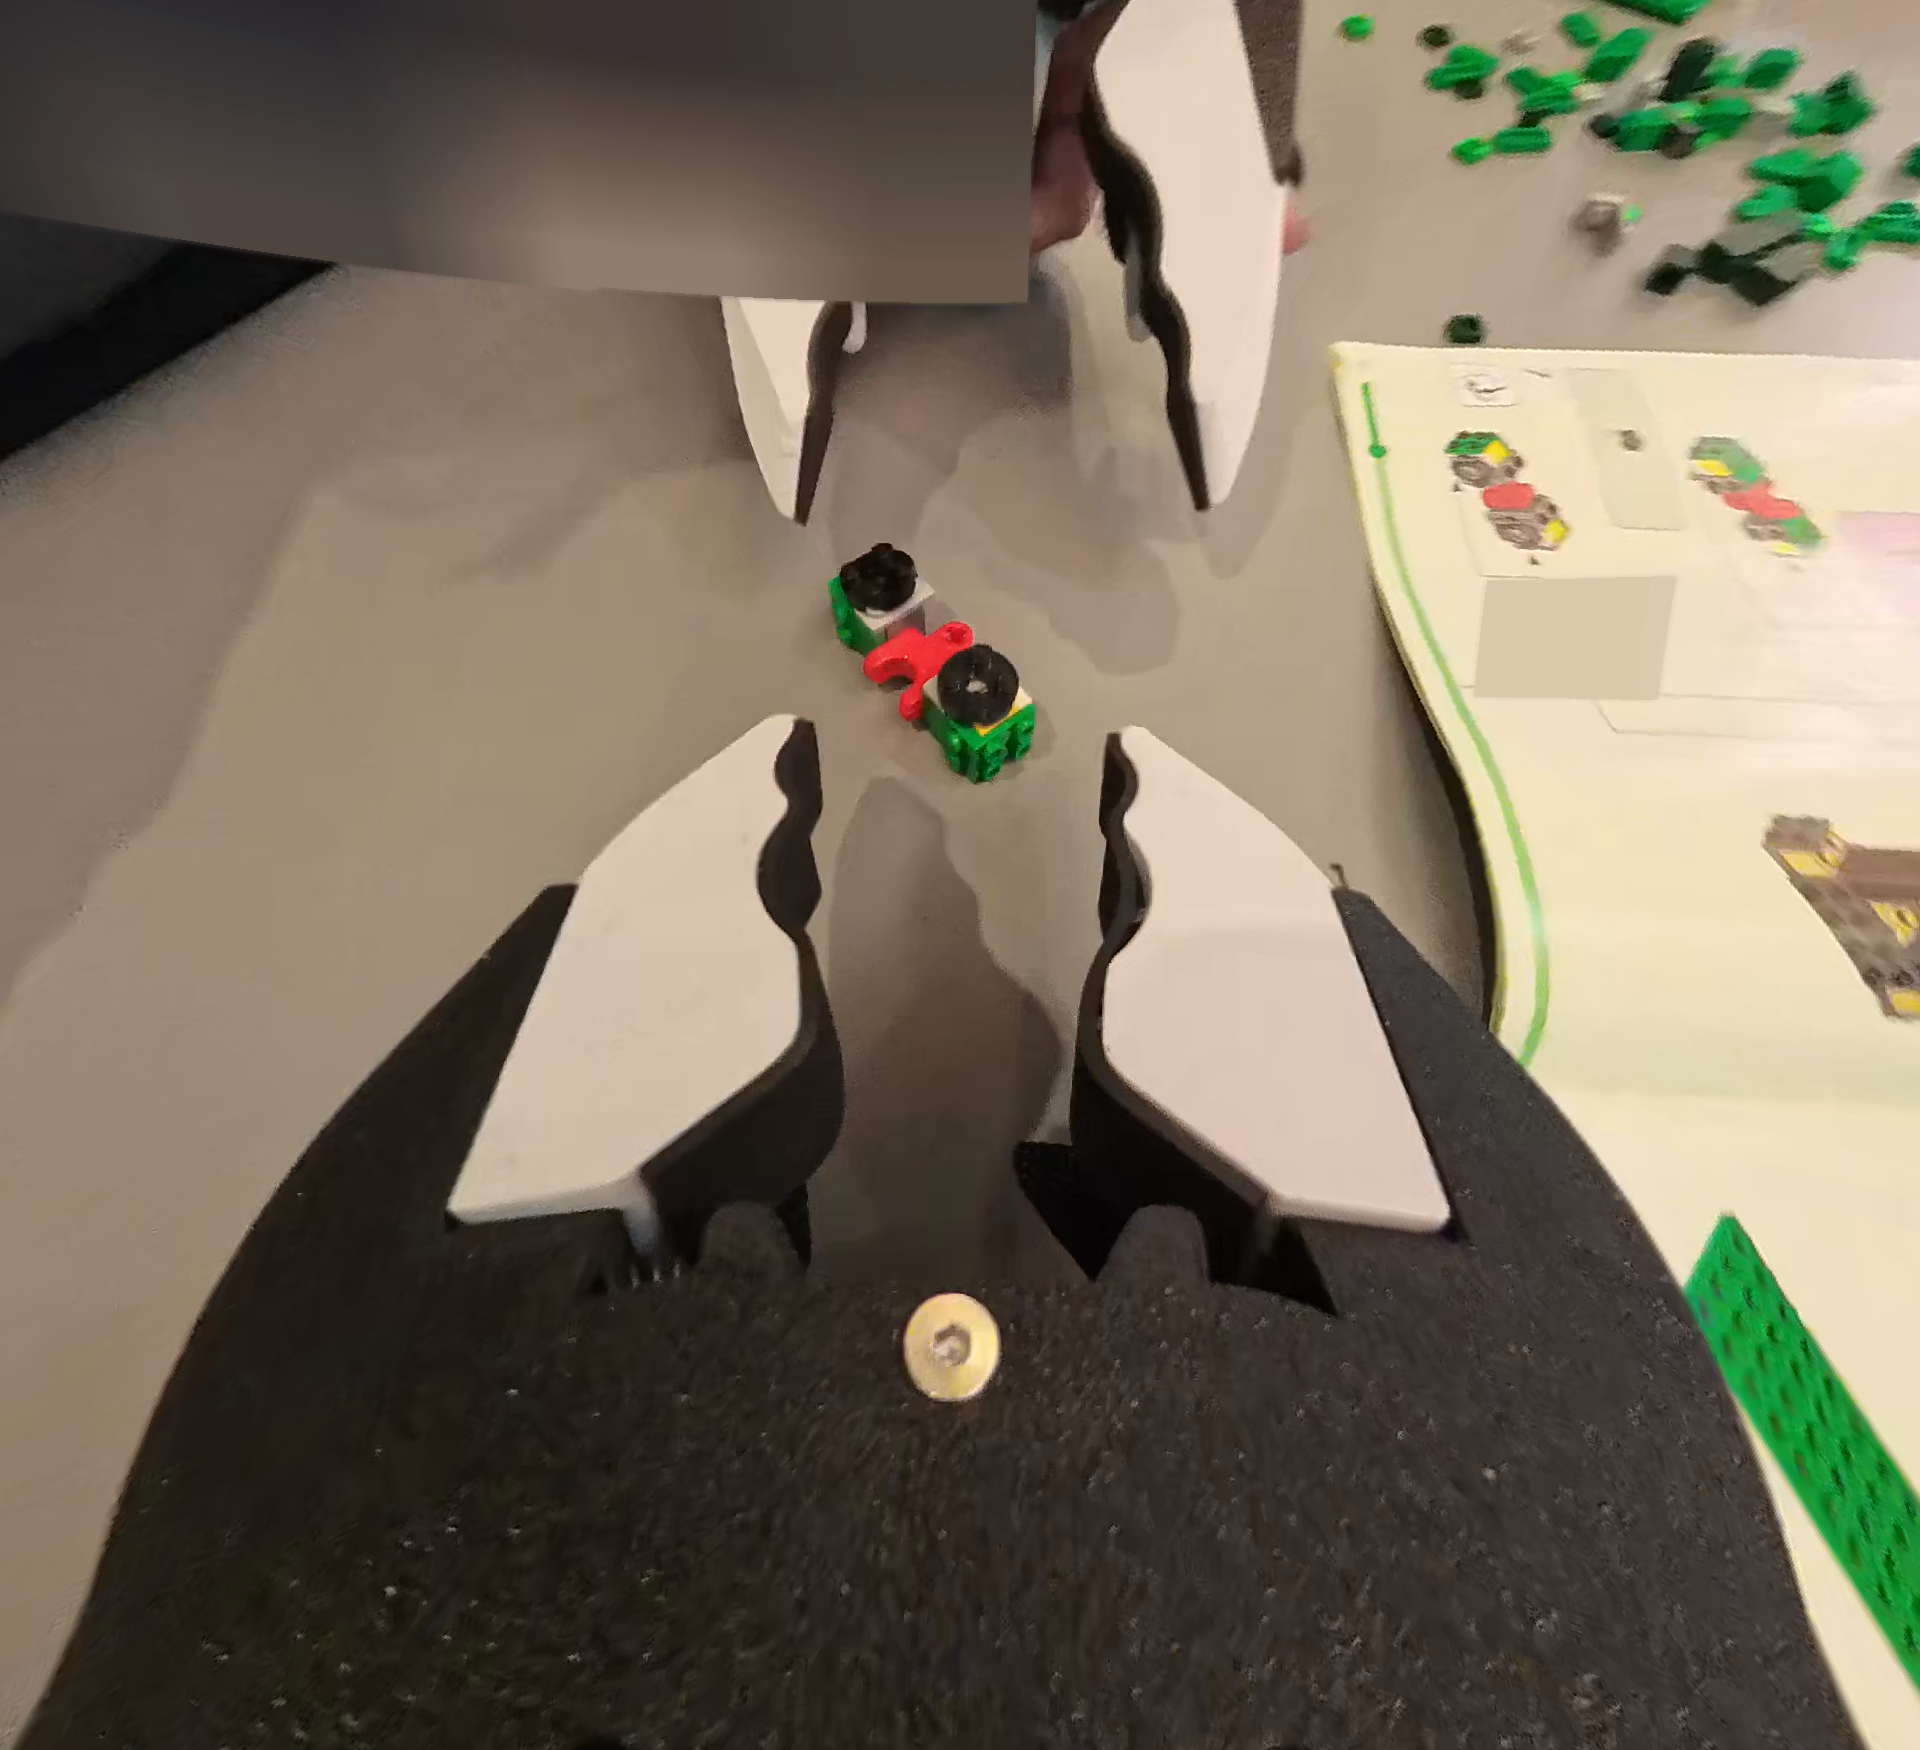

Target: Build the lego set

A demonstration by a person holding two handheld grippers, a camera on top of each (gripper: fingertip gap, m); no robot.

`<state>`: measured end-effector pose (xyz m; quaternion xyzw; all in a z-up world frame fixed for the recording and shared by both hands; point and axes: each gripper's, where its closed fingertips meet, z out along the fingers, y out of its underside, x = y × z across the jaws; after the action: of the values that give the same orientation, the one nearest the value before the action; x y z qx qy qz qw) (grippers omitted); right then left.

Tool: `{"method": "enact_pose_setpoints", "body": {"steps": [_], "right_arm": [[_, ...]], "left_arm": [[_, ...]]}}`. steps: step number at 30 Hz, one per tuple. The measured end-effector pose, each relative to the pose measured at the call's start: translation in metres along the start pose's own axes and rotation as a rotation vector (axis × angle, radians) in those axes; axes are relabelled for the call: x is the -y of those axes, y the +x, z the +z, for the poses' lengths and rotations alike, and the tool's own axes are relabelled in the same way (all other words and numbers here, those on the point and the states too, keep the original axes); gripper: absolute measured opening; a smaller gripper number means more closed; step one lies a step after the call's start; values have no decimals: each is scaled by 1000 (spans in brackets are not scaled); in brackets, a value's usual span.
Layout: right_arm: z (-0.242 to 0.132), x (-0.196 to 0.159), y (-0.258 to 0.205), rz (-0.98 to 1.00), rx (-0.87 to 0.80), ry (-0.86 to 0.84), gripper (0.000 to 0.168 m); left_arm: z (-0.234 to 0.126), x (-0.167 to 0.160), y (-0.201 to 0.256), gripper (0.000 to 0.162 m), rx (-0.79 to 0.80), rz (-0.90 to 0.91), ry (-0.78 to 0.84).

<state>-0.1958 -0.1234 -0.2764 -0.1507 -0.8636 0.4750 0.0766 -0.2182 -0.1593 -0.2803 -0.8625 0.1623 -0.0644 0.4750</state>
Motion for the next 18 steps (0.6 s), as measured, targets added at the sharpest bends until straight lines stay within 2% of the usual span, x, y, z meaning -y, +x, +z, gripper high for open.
{"method": "enact_pose_setpoints", "body": {"steps": [10, 18], "right_arm": [[12, -3, 4, -124, 161, -61, 51], [17, -7, 1, -147, 217, -111, 49]], "left_arm": [[17, -8, -1, 89, 106, 41, -133], [20, -10, -2, 88, 103, -11, -154]]}}
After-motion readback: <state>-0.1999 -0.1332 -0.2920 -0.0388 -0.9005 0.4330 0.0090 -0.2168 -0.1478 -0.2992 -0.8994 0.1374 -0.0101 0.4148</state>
